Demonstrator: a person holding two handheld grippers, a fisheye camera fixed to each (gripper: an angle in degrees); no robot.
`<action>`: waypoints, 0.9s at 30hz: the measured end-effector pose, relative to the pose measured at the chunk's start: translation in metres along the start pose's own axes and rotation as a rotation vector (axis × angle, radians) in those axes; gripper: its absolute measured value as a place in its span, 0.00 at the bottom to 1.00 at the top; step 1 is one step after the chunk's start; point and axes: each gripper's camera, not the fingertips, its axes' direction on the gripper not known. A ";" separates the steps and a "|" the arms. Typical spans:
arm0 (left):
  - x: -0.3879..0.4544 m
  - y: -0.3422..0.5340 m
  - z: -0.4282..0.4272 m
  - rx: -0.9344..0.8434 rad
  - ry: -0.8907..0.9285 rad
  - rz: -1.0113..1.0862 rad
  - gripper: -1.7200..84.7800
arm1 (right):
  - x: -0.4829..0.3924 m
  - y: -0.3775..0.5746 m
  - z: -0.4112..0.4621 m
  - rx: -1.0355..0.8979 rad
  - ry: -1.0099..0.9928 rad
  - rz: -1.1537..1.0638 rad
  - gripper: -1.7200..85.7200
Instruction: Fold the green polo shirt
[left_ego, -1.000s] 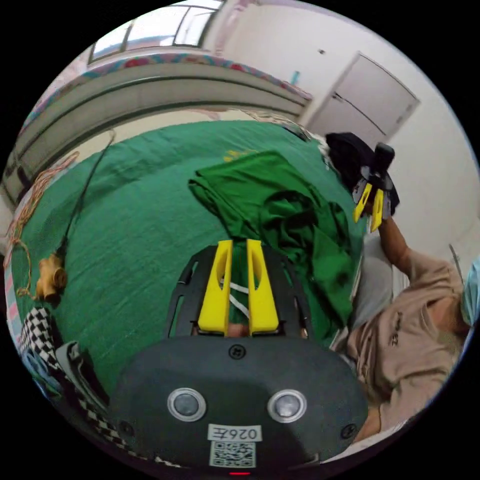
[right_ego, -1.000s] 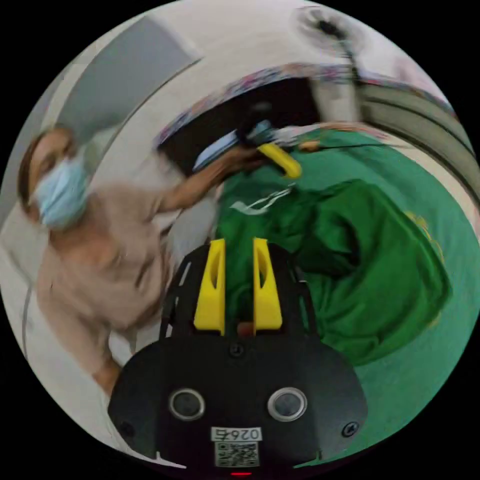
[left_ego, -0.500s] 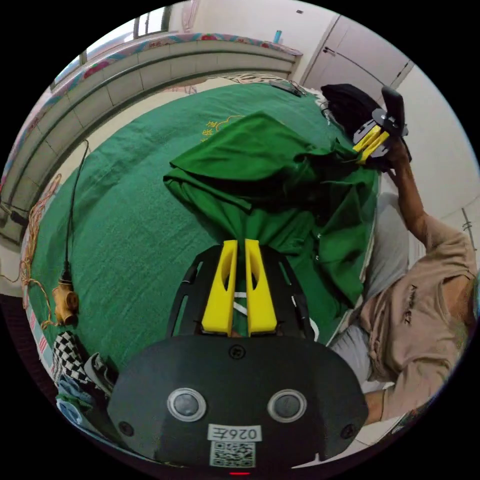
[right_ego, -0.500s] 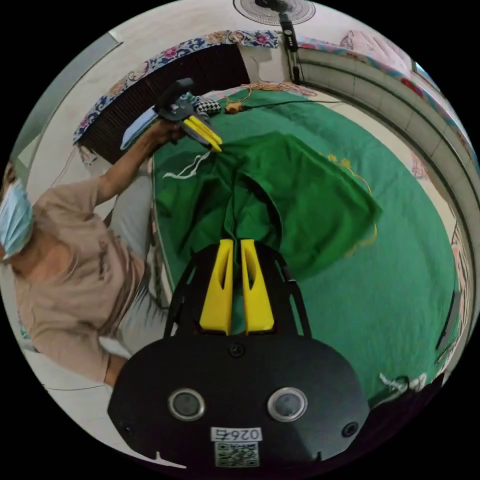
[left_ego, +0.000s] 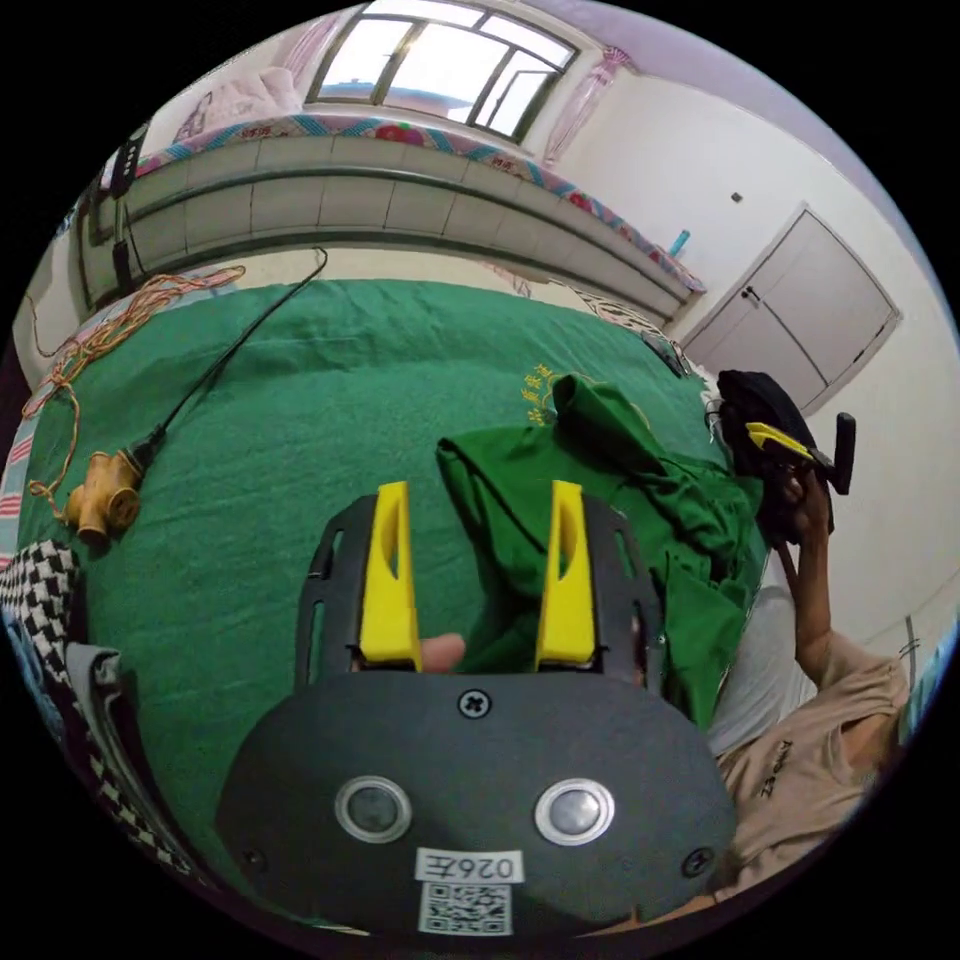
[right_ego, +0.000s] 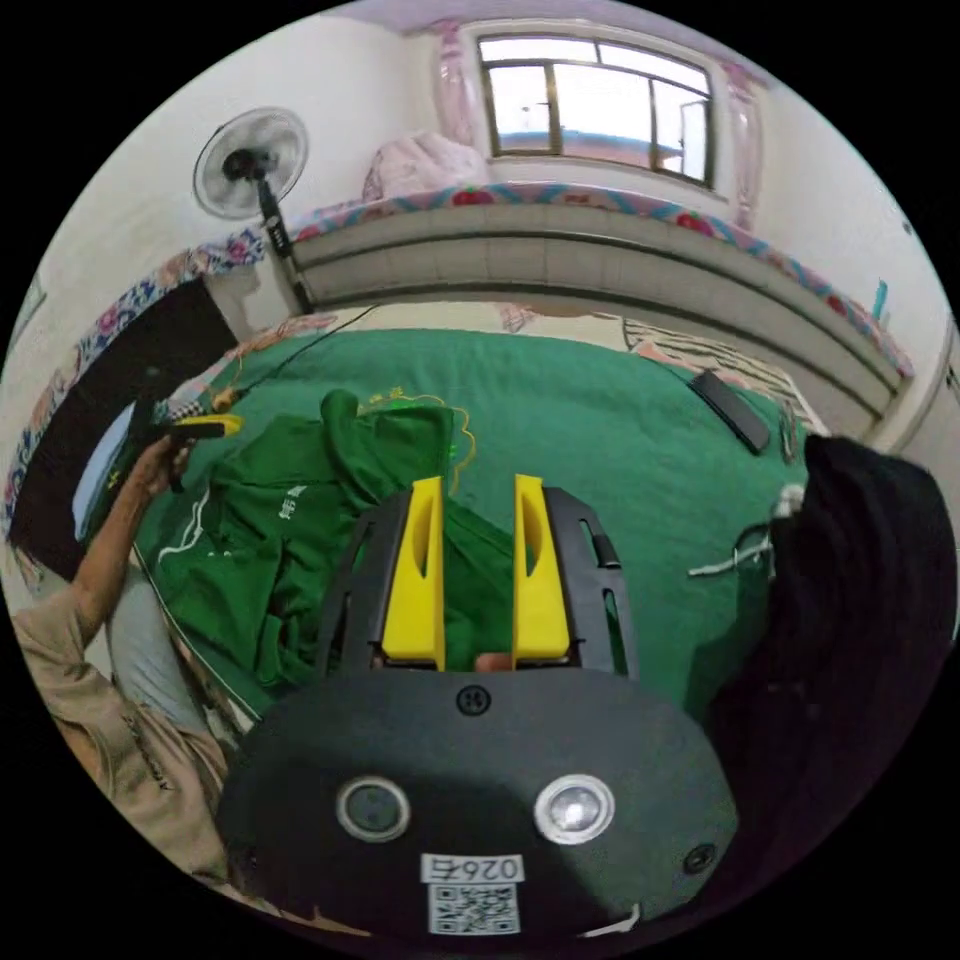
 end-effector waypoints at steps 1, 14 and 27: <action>0.002 -0.009 0.009 -0.041 0.014 -0.007 0.34 | -0.022 -0.015 0.008 -0.015 0.002 -0.077 0.11; 0.017 -0.065 0.037 -0.271 0.304 0.106 0.05 | -0.084 -0.112 0.116 -0.364 -0.333 -0.276 0.02; 0.012 -0.016 -0.197 0.353 0.513 0.081 0.01 | 0.126 0.003 -0.275 0.651 -0.457 0.165 0.00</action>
